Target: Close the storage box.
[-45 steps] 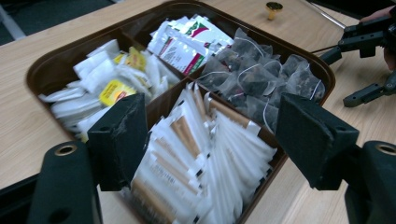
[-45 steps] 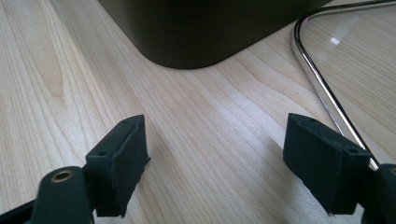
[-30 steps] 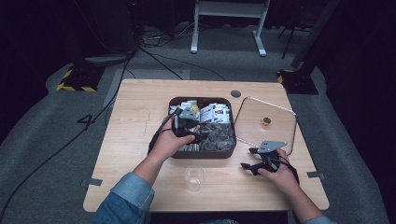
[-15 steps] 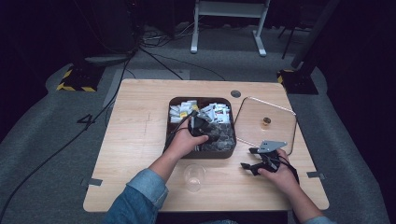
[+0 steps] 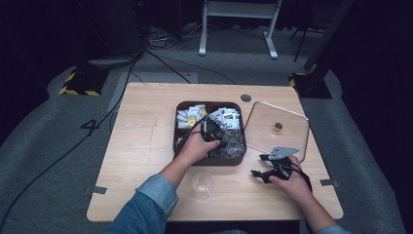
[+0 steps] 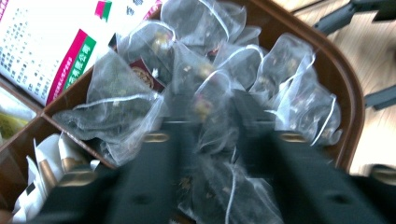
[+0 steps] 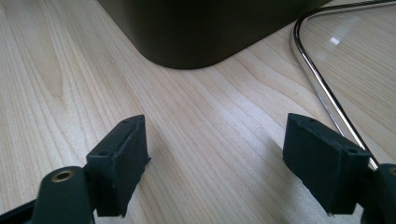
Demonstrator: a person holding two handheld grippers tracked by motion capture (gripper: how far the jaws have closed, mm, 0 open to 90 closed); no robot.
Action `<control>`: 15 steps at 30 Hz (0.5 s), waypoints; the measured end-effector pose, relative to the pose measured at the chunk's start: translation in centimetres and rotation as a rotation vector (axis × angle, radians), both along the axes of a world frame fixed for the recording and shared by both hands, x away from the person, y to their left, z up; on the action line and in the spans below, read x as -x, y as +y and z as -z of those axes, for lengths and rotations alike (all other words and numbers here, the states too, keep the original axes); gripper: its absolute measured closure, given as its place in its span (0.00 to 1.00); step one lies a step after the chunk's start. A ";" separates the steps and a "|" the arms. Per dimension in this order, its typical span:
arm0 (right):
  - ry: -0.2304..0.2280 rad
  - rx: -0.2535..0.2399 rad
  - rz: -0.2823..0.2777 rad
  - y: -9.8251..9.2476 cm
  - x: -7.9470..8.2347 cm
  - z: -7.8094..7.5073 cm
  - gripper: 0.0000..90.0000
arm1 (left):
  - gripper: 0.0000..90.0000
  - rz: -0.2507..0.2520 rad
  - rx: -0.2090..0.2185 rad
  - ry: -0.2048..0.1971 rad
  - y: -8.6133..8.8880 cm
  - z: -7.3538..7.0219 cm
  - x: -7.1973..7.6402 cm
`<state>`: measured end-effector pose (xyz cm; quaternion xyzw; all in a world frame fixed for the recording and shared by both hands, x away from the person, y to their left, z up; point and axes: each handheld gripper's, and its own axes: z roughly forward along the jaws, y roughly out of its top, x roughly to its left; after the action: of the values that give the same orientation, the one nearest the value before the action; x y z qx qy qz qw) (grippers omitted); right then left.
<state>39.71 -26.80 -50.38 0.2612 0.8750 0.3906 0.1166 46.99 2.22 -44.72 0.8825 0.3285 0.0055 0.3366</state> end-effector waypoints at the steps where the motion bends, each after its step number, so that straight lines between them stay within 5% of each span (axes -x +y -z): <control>1: 0.000 0.000 0.000 0.0 0.0 0.0 0.24 | 0.84 0.000 0.000 0.000 0.0 0.0 0.0; 6: 0.000 0.000 0.000 0.0 0.0 0.0 0.24 | 0.91 0.023 -0.022 -0.031 0.0 -0.1 0.1; 15: 0.000 0.000 0.000 0.0 0.0 0.0 0.24 | 0.92 0.047 0.036 -0.077 0.7 -1.0 0.5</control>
<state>39.70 -26.80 -50.38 0.2614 0.8749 0.3907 0.1165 46.50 2.88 -43.72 0.8830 0.2942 0.0256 0.3649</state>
